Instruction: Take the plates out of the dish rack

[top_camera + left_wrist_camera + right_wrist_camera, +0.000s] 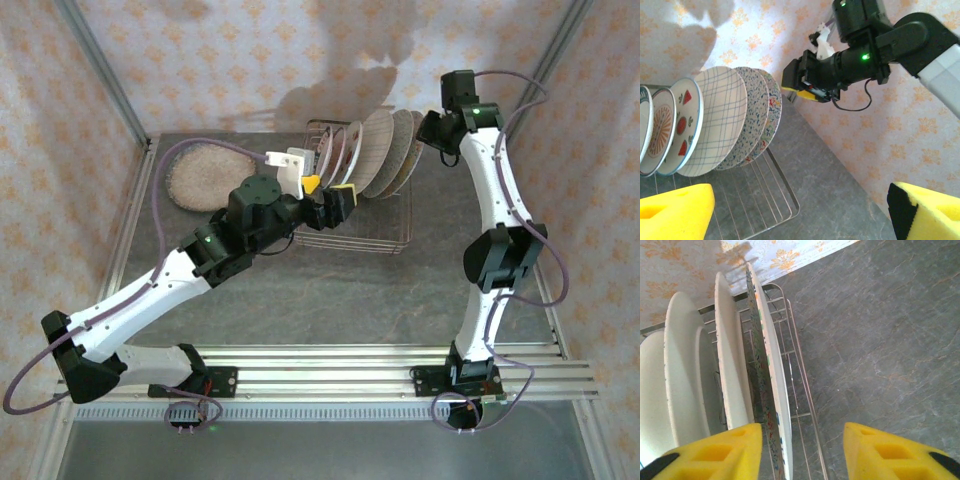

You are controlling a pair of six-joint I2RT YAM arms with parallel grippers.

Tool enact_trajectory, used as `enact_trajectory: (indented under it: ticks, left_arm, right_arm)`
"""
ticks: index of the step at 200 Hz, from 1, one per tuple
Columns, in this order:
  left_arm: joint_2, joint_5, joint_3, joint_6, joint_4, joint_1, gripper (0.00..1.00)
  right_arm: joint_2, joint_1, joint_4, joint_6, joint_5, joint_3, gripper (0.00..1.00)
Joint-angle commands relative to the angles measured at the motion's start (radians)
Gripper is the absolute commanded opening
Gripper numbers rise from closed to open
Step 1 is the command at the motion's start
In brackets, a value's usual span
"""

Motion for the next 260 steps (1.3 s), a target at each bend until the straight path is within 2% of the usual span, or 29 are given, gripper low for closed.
enact_trajectory:
  ticks: [1, 54, 129, 260]
  left_arm:
    - [-0.009, -0.030, 0.006, 0.038, 0.040, -0.005, 0.90]
    - [0.002, -0.025, 0.010, 0.028, 0.046, -0.005, 0.90]
    - [0.020, -0.022, 0.017, 0.015, 0.056, -0.006, 0.90]
    - [0.023, -0.029, 0.023, 0.011, 0.053, -0.006, 0.90]
  right_arm:
    - [0.029, -0.015, -0.015, -0.010, -0.043, 0.051, 0.43]
    - [0.107, -0.032, -0.027, -0.011, -0.138, 0.118, 0.35]
    - [0.189, -0.037, -0.045, -0.008, -0.186, 0.190, 0.28]
    - [0.213, -0.046, -0.030, 0.009, -0.236, 0.190, 0.19]
